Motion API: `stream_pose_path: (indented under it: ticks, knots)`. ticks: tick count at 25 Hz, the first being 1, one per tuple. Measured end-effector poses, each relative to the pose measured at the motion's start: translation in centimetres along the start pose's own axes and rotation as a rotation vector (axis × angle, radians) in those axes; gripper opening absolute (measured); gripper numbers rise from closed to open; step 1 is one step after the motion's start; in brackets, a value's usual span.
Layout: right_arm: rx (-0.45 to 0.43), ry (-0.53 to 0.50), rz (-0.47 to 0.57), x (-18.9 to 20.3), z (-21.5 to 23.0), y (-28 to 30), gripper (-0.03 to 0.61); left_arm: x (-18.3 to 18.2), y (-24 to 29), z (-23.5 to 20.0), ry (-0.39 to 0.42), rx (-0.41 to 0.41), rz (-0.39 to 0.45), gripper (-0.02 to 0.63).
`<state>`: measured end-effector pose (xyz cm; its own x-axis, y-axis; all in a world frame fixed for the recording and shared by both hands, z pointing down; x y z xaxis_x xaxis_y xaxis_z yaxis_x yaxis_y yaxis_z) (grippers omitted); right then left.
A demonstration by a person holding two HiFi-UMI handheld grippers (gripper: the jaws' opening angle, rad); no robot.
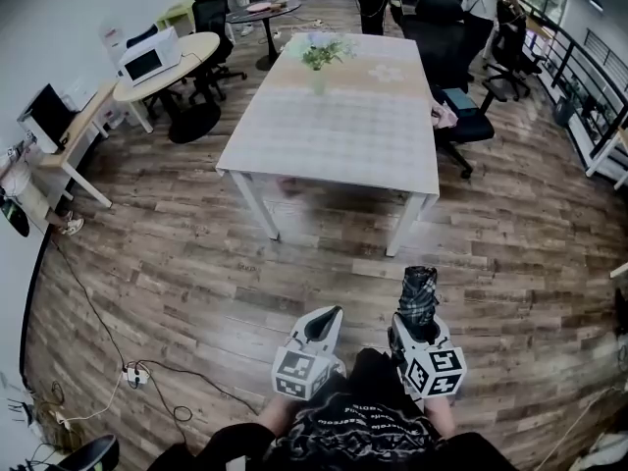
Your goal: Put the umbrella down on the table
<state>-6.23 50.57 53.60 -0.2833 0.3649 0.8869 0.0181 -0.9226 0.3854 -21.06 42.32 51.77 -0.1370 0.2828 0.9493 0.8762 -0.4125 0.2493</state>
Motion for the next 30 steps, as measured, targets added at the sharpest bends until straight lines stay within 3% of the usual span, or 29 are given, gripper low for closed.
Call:
stream_pose_path:
  ticks: [10,24,30]
  knots:
    - [-0.043,-0.014,-0.06,-1.8,3.5,7.1,0.222,-1.5,6.5,-3.6,0.031,-0.022,-0.021,0.02]
    - [-0.094,-0.098,-0.058,-10.6,13.4,19.0,0.222,-6.2,20.5,-7.7,-0.008,-0.112,0.001,0.02]
    - [-0.156,-0.134,-0.07,-13.0,16.0,22.3,0.222,-8.2,24.9,-8.2,0.003,-0.142,0.015,0.02]
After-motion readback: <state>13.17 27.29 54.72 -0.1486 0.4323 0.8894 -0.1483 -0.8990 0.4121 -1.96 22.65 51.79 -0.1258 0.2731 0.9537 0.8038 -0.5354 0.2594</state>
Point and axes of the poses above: the fingertips, and each gripper's own axes: y forward along the fingers, z to its right, x out of its underside, the point moved 3 cm from there along -y, backward along the fingers, and after that the axes turned 2 degrees about z, right-handed, at the moved point
